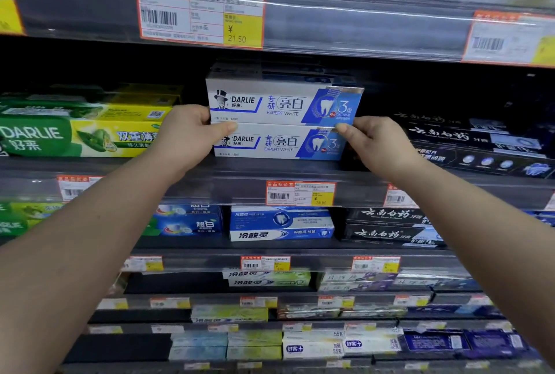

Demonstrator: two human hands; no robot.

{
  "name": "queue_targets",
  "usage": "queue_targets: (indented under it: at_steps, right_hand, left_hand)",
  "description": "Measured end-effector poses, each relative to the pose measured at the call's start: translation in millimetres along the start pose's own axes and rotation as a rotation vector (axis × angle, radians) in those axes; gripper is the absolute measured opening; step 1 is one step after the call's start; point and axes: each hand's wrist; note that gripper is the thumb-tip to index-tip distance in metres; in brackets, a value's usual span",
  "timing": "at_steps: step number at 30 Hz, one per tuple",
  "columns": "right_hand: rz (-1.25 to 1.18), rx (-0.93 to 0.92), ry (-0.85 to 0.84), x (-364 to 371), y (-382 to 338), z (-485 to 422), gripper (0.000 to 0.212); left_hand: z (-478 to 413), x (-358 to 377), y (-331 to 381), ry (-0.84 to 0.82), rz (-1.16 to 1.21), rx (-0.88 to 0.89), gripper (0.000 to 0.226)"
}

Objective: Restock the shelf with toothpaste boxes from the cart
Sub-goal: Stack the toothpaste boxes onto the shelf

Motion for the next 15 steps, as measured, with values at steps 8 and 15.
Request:
queue_targets:
  at_steps: [8, 15]
  right_hand:
    - [-0.012, 0.008, -0.016, 2, 1, -14, 0.033]
    - [-0.011, -0.008, -0.037, 1, 2, -14, 0.033]
  left_hand:
    - [-13, 2, 3, -0.007, 0.004, -0.079, 0.016]
    - [-11, 5, 3, 0.014, -0.007, -0.083, 0.027]
Point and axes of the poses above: each hand's wrist, its own z-axis away from the middle knuckle, its own x-axis out of the palm, y = z × x, and after that the axes turned 13 degrees about -z, right-handed
